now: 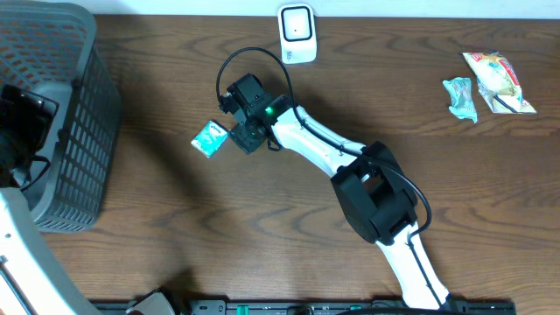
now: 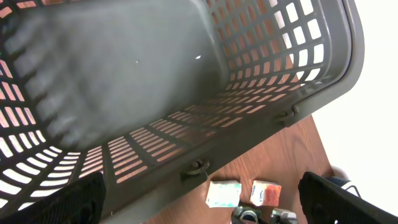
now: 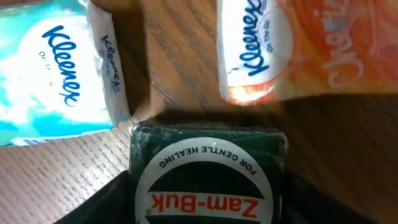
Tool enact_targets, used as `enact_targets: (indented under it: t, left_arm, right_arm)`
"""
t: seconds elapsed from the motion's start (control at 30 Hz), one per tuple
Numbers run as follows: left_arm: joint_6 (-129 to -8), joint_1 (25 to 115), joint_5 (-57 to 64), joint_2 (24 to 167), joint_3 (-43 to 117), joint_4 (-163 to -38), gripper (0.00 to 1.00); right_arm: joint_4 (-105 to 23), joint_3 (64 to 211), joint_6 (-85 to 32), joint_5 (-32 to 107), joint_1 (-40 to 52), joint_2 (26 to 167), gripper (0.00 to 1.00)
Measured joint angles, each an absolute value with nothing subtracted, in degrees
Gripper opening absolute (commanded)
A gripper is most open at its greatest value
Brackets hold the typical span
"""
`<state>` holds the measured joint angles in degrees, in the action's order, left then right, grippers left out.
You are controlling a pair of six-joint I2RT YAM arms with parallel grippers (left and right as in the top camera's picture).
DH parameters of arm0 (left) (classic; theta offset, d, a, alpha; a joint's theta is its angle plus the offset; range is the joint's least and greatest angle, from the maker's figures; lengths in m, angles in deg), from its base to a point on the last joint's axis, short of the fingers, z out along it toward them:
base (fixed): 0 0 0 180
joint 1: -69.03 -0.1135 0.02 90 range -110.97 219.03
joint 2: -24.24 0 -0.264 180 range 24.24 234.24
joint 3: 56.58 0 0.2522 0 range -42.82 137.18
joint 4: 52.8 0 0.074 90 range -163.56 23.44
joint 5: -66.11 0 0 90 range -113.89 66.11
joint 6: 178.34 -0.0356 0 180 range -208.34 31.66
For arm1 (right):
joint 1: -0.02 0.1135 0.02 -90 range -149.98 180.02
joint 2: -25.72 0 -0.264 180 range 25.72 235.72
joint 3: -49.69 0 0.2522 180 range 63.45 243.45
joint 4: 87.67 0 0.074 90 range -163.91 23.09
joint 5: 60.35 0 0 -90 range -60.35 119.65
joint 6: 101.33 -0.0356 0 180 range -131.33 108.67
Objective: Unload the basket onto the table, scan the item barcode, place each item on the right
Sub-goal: 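Grasp the green Zam-Buk tin with the right gripper, then raise the Zam-Buk tin to the white scanner with the right gripper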
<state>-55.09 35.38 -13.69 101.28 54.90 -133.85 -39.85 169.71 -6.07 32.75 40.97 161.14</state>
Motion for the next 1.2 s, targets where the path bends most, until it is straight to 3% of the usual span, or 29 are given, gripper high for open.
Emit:
enact_targets:
  t: [0.27, 0.43, 0.53, 0.8, 0.97, 1.2]
  left_arm:
    - [-55.1, 35.4, -13.7, 101.3, 54.9, -133.8, 0.98]
    - [-55.1, 35.4, -13.7, 101.3, 54.9, -133.8, 0.98]
    - [-55.1, 35.4, -13.7, 101.3, 54.9, -133.8, 0.97]
    - [-55.1, 35.4, -13.7, 101.3, 54.9, -133.8, 0.98]
    - [-55.1, 35.4, -13.7, 101.3, 54.9, -133.8, 0.98]
    - [-55.1, 35.4, -13.7, 101.3, 54.9, -133.8, 0.98]
  right_arm:
    - [-36.8, 169.7, -6.0, 32.7, 41.0, 161.1, 0.65]
    - [-35.2, 169.7, -5.8, 32.6, 41.0, 161.1, 0.61]
    - [-35.0, 169.7, -5.6, 32.6, 41.0, 161.1, 0.51]
    - [-33.8, 169.8, -6.2, 32.6, 41.0, 160.8, 0.52]
    - [-27.8, 169.8, -8.0, 32.6, 41.0, 159.7, 0.55]
    - [-9.9, 169.6, -9.2, 31.1, 40.6, 156.7, 0.53]
